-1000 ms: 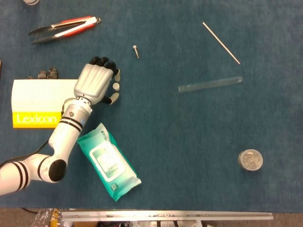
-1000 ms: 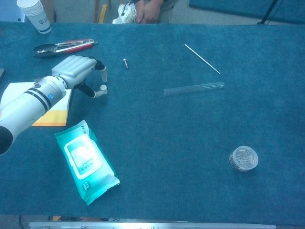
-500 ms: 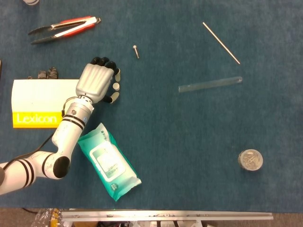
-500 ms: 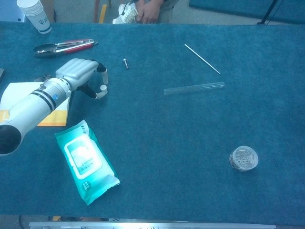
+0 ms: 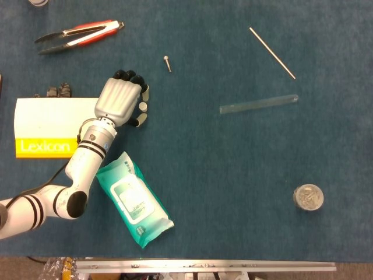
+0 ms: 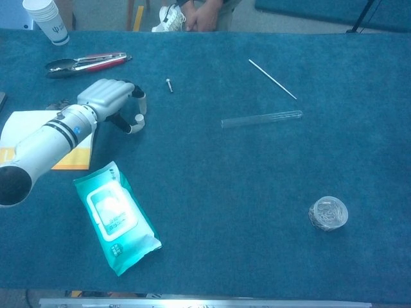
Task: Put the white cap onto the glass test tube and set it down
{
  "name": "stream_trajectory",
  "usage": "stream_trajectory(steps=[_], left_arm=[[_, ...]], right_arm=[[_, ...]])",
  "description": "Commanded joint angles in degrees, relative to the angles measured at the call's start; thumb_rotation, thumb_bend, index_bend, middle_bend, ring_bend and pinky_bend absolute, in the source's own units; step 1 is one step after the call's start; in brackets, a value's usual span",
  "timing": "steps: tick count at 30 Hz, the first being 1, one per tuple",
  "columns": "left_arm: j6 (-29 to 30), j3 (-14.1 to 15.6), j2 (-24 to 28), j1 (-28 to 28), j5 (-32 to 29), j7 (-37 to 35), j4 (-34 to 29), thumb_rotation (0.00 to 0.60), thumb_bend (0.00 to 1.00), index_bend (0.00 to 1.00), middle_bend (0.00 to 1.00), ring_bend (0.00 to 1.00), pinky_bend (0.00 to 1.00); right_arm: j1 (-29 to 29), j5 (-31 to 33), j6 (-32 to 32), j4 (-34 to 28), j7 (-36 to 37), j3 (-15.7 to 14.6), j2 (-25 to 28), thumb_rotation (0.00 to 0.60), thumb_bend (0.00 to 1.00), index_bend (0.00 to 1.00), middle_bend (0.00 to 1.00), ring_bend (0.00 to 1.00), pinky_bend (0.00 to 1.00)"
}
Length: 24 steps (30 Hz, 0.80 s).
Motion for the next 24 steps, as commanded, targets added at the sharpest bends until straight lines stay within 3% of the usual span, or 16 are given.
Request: stream_trajectory(steps=[1,8,16,24], left_arm=[[-0.18,0.06,0.14,-0.09,-0.18,0.23,-0.14,0.541,0.27,0.43,0.26,0.14,0.13],[-0.19,0.17,0.04,-0.23,-0.27,0.43,-0.29,0.543,0.29,0.45,0.26,0.14,0.13],[-0.33,0.07,-0.06,-0.52,-0.18,0.3,0.17,0.598,0.33,0.46,0.26,0.14,0.13],[-0.5,0.07,-0.19,-0.6,-0.47,0.19,0.34,0.6,0.33,0.47,0.27,0.14,0.13]], right_arm=[[-0.01,-0.04,0.02,0.1,0.08,0.01,-0.04,0.6,0.27,0.45,0.28,0.2,0.36],[-0.17,-0.05,0.17,0.18,0.22,-0.02,0.04,0.6,0.27,0.45,0.28,0.2,0.36],[-0.33,-0.04,0.35,0.19,0.35,0.0,0.06,0.6,0.27,0.45,0.28,0.2,0.36],[-0.38,0.15,0.24,0.36,0.5,0.02,0.02,0.6,0.27,0.45,0.28,0.2,0.36]])
